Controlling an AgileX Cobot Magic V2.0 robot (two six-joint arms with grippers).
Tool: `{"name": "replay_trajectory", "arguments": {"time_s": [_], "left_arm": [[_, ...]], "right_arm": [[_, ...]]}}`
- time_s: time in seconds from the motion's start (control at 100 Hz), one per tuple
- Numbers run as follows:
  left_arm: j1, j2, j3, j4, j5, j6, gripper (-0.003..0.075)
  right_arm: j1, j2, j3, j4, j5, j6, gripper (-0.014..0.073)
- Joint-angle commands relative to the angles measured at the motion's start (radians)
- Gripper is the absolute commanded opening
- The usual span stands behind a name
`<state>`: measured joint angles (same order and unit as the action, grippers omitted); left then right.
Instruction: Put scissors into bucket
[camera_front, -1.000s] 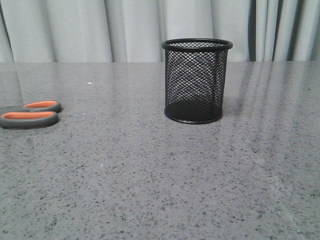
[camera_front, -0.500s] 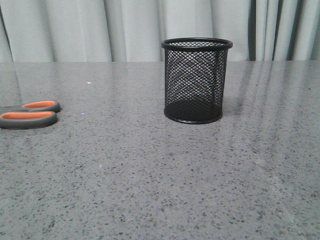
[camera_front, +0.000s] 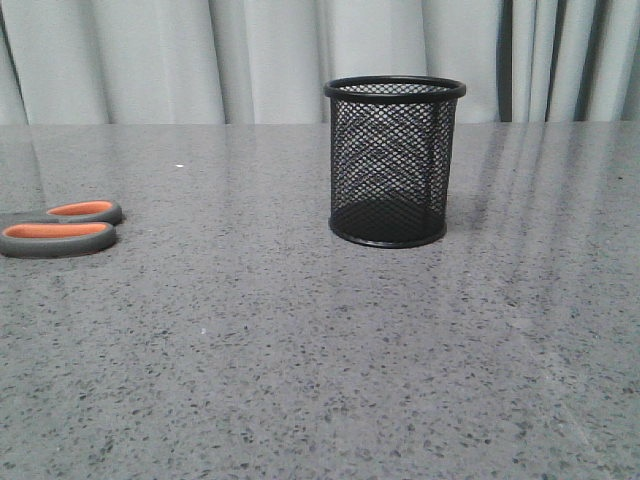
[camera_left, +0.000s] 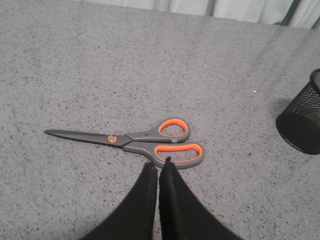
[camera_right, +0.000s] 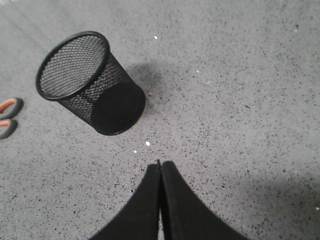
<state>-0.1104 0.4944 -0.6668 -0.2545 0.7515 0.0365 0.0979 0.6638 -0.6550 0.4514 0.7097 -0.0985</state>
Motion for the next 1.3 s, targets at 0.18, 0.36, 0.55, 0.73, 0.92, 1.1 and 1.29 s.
{"name": "replay_trajectory", "arguments": {"time_s": [0.18,0.36,0.55,0.73,0.92,1.1,1.29], "left_arm": [[0.002,0.101,-0.09,0.0,-0.026,0.058,0.0003],[0.002,0.119,-0.09,-0.002,-0.024,0.082,0.0283],[0.002,0.127,-0.092,-0.002,-0.008,0.108,0.0367],[0.002,0.227,-0.166,-0.002,0.099,0.242,0.0333],[0.002,0.417,-0.294,-0.002,0.227,0.508,0.0333],[0.002,0.616,-0.398,-0.002,0.319,0.753,0.0335],[0.0,0.772,-0.487,0.001,0.296,1.019,0.0335]], "right_arm": [[-0.006,0.062,-0.061,0.01,-0.022,-0.081,-0.0036],[-0.006,0.062,-0.065,0.01,-0.022,-0.088,0.0188],[-0.006,0.062,-0.065,0.01,-0.02,-0.088,0.0429],[-0.006,0.062,-0.065,0.01,-0.02,-0.09,0.0426],[-0.006,0.062,-0.065,0.01,-0.02,-0.114,0.0426],[-0.006,0.062,-0.065,0.01,-0.02,-0.125,0.0426],[-0.006,0.062,-0.065,0.01,-0.018,-0.134,0.0426]]}}
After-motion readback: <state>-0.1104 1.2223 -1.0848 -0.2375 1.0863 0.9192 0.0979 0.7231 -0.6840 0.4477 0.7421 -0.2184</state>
